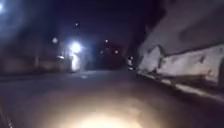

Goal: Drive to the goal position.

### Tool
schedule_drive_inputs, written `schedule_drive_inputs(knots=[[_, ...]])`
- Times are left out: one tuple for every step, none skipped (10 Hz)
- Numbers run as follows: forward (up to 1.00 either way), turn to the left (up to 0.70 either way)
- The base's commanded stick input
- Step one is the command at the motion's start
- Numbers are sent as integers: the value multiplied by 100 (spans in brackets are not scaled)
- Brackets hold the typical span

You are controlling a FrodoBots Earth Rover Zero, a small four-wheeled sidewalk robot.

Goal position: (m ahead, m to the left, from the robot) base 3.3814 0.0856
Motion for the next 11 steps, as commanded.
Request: schedule_drive_inputs(knots=[[70,2],[70,2],[70,2],[70,2],[70,0],[70,-11],[70,-22],[70,-33],[70,-33],[70,-33],[70,-33]])
